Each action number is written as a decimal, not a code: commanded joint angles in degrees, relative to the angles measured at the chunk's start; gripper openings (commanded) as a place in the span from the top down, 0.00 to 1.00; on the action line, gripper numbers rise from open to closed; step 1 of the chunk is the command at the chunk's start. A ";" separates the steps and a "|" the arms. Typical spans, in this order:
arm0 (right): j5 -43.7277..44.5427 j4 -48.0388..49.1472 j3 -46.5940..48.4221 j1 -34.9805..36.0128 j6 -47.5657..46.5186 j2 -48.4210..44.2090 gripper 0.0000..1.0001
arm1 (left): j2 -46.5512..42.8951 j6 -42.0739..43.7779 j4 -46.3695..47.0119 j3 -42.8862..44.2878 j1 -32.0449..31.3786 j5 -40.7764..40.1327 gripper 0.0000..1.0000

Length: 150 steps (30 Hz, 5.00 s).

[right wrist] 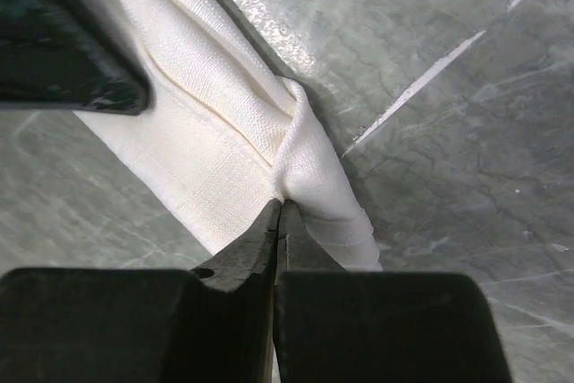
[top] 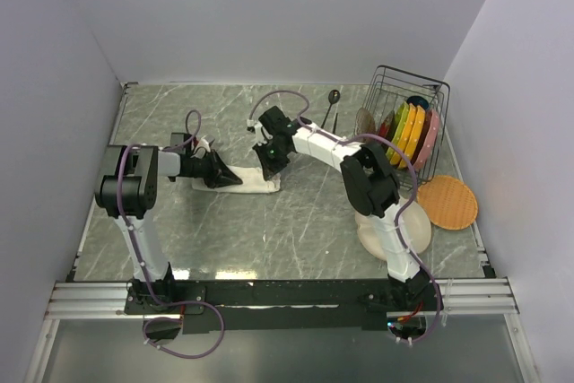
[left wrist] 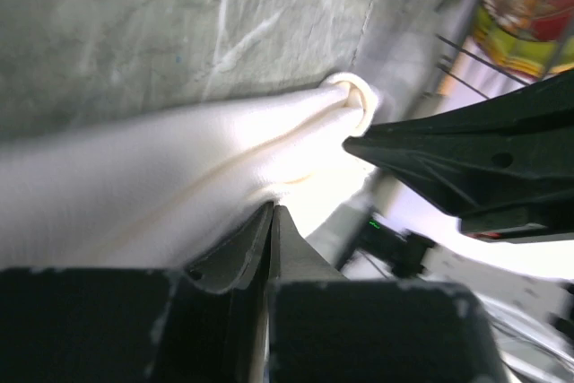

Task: Fold the napkin into a case and place the utensils inside
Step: Smooth out the smaller rectangle-folded napkin at the center of the board, then pick up the smaller rectangle-folded napkin from the center of the board, then turn over the smaller rectangle-folded napkin at the center of the board.

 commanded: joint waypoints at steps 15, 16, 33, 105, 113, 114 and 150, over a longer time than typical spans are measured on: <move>-5.99 -9.09 5.58 2.70 -1.09 -1.62 1.00 | 6.77 1.22 -2.73 -0.18 -0.07 -3.83 0.99; -5.29 -8.92 5.06 2.61 -0.91 -1.71 1.00 | 6.86 1.22 -2.81 -0.18 -0.07 -3.83 0.99; -5.62 -10.58 8.65 -0.03 -3.01 1.98 0.65 | 7.74 2.80 -3.34 0.34 -0.07 -3.74 0.99; -18.56 -16.12 18.76 -2.49 -25.34 13.23 0.76 | 12.31 11.15 -8.88 7.99 -3.06 -4.80 0.99; -15.13 -13.14 16.14 -2.57 -25.25 10.25 1.00 | 7.85 7.91 -4.31 6.41 -2.79 -2.34 0.91; -14.51 -11.83 15.08 -2.57 -24.90 9.28 1.00 | 6.79 7.47 -2.65 6.23 -2.53 -1.03 0.88; 34.44 86.52 -54.61 21.94 -66.46 -22.11 1.00 | -23.19 16.68 -16.52 0.70 24.37 -0.58 0.66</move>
